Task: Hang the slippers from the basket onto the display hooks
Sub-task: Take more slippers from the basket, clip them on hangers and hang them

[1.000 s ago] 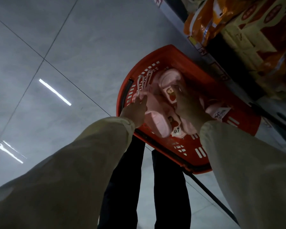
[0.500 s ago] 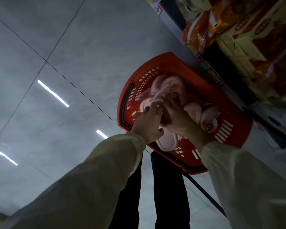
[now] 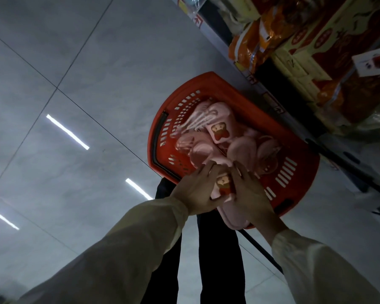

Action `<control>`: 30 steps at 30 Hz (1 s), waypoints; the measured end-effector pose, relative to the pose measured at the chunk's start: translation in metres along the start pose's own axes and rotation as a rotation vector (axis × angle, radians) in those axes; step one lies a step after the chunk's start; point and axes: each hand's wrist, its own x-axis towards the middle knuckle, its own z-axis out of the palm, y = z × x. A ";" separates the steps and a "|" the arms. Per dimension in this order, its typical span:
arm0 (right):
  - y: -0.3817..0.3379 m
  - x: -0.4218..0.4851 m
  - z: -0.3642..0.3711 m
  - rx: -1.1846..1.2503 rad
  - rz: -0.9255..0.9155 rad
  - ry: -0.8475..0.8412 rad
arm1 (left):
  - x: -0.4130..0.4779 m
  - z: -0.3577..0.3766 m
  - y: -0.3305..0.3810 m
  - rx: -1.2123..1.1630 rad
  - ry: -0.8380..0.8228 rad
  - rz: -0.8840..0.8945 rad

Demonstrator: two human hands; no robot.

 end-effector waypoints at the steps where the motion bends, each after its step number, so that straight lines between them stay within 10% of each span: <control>1: 0.004 -0.006 0.000 0.021 0.001 0.051 | -0.001 0.000 -0.003 0.021 0.015 -0.003; 30: -0.015 -0.065 -0.022 0.279 0.148 -0.092 | 0.136 -0.029 -0.014 0.452 -0.409 -0.265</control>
